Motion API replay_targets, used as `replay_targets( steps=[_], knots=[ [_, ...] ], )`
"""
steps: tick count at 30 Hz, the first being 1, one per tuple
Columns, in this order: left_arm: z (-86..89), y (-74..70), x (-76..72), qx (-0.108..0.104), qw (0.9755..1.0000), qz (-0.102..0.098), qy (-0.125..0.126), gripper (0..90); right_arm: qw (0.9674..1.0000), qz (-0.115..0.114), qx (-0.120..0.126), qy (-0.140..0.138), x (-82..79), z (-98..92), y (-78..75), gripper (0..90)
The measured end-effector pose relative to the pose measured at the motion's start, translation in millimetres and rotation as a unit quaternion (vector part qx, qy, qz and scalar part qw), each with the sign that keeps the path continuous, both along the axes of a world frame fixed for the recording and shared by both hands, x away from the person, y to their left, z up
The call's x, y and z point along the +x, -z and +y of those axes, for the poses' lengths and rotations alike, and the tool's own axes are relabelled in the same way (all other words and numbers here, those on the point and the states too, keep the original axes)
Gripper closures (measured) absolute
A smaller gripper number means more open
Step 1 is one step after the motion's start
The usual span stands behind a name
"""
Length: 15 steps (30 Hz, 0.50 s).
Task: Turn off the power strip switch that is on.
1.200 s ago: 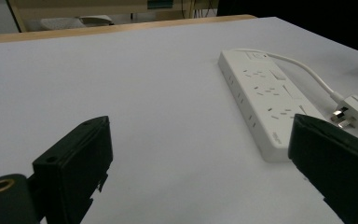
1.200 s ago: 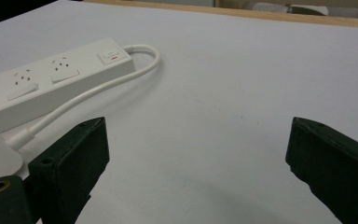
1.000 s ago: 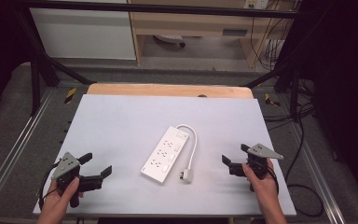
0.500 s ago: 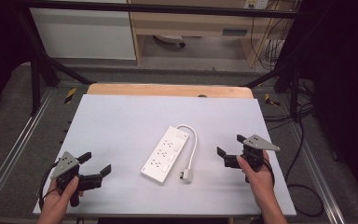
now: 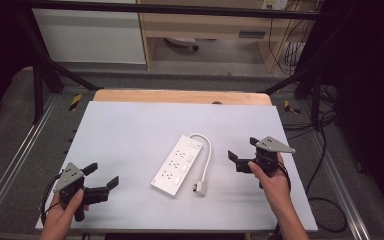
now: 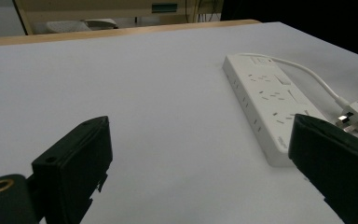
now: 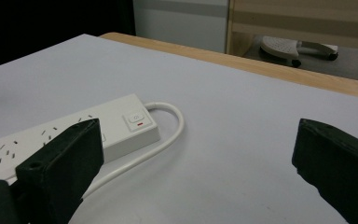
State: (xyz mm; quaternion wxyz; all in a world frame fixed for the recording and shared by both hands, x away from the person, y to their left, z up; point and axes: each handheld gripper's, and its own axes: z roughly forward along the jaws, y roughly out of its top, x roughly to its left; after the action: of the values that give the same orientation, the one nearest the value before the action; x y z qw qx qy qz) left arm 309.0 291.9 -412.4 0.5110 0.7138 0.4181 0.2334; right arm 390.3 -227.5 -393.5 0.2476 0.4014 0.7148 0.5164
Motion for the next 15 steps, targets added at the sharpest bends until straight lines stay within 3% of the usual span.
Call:
replay_targets(
  steps=[15],
  knots=[
    [-0.3, 1.0, 0.7, -0.001, 1.0, 0.005, -0.004, 5.3, 1.0, 0.001, 0.007, 0.001, 13.8, 16.5, -8.4, 4.6]
  ],
)
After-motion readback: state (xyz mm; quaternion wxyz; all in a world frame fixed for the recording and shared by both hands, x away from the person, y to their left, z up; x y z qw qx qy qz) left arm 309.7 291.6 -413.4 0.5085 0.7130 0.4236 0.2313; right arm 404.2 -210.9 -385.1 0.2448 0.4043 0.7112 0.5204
